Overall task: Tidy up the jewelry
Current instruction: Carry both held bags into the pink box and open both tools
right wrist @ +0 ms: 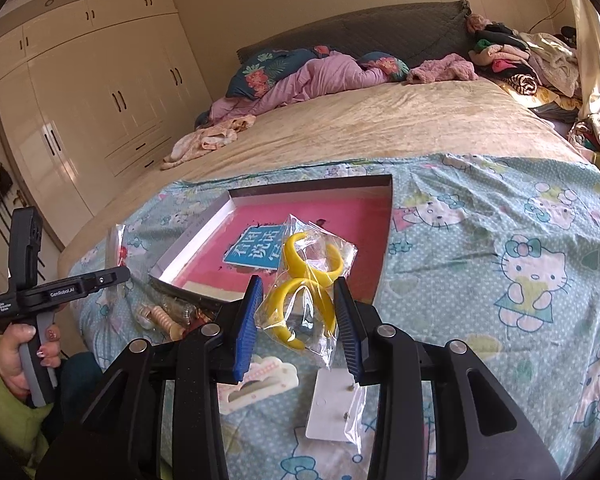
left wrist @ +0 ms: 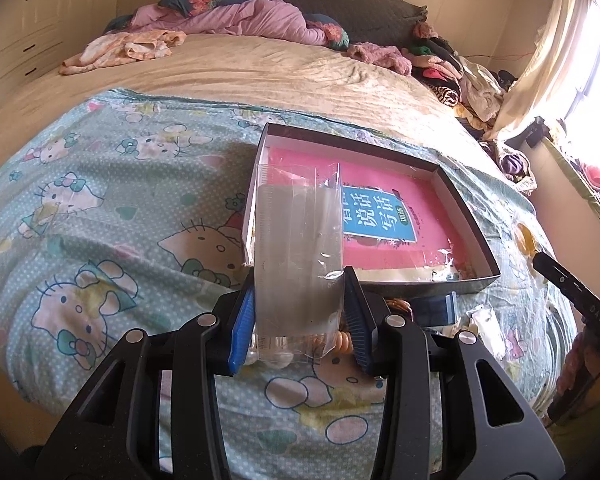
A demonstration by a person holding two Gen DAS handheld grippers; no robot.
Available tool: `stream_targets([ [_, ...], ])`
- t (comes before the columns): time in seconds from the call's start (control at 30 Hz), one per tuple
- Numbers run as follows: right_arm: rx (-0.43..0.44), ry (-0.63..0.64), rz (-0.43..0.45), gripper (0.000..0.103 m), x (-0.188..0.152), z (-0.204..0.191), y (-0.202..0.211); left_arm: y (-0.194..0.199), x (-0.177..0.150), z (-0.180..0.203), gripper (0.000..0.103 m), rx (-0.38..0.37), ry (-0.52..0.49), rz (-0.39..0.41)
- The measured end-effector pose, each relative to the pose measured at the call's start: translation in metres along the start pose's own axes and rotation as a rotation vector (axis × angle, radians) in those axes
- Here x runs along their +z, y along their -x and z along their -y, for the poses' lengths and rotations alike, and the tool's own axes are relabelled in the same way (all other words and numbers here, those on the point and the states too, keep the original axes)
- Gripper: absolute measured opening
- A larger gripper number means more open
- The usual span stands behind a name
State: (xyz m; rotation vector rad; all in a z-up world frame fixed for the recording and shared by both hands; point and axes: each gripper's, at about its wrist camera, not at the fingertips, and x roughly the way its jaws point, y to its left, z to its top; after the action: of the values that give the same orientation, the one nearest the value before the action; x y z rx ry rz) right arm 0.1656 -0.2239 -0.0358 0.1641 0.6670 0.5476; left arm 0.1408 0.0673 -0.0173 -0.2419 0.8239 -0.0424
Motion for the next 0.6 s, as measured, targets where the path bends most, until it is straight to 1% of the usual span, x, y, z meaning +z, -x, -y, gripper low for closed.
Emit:
stream_targets([
  [0.23, 0.022, 0.010, 0.010, 0.035, 0.017, -0.005, -0.023, -0.014, 0.014, 0.002, 0.032, -0.003, -0.004, -0.008],
  [0.37, 0.002, 0.055, 0.011, 0.035, 0.024, -0.011, -0.034, -0.024, 0.020, 0.004, 0.032, -0.006, -0.002, -0.017],
  [0.53, 0.003, 0.046, -0.008, 0.035, 0.027, -0.008, -0.052, -0.038, 0.027, 0.008, 0.032, -0.010, -0.007, -0.028],
  [0.6, -0.011, 0.047, -0.014, 0.035, 0.027, -0.005, -0.058, -0.046, 0.029, 0.009, 0.032, -0.010, -0.012, -0.038],
])
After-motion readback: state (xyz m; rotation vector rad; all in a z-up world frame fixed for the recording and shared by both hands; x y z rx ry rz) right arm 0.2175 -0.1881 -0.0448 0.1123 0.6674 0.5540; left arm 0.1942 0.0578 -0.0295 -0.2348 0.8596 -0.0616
